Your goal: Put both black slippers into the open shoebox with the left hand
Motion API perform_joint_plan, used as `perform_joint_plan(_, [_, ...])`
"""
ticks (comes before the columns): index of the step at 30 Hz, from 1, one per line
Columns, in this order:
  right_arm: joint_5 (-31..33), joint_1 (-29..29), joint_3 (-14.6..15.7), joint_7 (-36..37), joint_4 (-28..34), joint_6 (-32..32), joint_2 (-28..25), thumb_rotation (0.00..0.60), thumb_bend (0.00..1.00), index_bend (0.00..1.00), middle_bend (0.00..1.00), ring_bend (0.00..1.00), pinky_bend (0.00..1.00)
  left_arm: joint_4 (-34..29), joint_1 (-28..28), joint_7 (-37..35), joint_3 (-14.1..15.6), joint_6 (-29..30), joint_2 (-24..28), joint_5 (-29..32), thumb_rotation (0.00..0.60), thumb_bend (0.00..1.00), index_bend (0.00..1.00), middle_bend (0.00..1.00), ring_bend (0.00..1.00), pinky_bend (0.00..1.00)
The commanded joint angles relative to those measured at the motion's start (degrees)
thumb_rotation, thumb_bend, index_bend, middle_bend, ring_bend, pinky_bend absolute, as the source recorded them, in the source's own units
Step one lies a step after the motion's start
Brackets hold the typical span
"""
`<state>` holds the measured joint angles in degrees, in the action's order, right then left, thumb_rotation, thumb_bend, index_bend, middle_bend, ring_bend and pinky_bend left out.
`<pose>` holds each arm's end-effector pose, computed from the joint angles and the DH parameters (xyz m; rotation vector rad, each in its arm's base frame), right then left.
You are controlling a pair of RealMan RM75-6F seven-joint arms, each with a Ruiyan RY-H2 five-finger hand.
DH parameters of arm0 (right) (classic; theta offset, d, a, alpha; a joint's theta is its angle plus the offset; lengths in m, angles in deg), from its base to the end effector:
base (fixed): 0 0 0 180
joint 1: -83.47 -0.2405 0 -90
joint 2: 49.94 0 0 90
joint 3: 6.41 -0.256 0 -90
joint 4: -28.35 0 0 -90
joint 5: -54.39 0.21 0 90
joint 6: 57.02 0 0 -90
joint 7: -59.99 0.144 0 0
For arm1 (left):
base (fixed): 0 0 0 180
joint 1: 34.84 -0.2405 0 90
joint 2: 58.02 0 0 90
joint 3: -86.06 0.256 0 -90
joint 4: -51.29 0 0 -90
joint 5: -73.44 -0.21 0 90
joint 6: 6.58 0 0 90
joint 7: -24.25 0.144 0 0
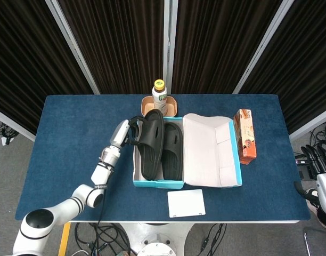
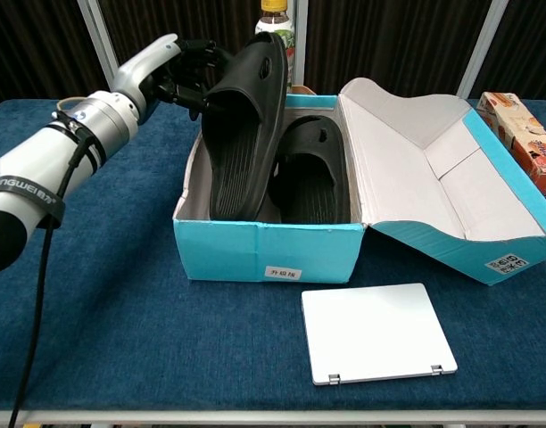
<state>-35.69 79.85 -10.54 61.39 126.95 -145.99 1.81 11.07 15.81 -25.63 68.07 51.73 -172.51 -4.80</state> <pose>-0.2887 -0.1773 0.2227 1.4183 -0.7535 0.9281 -0.1235 0.4112 -0.0721 -1.3596 -1.6128 -1.6977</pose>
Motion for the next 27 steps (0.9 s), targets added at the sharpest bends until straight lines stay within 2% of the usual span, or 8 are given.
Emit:
perform_joint_plan(1, [0.04,-0.03,-0.04,-0.03,0.03,0.05,-0.02,0.6,0.16,0.01,0.09,0.0,0.07,-0.48,-0.21,-0.27,0.28,-2.17,0.02,1.15,0.6,0.0,0.51,0.51,0.66,0.7])
perform_joint_plan(13, [0.16,-0.06,-0.14,-0.31,0.28,0.15,-0.14,0.6,0.16,0.01,0.09,0.0,0.07,-4.69,-0.32,5.28,-0.6,-11.46,2.48,6.53,0.6,0.0,0.5,0.53,0.66,0.69])
perform_joint_plan(27, [0.08,-0.02,-0.17,-0.28,0.34,0.05,-0.18,0.6,0.16,0.01,0.09,0.0,0.07,-6.56,-0.51,18.19,-0.07,-14.95,2.59,10.29,0.6,0.0,0.45,0.53,0.65,0.66])
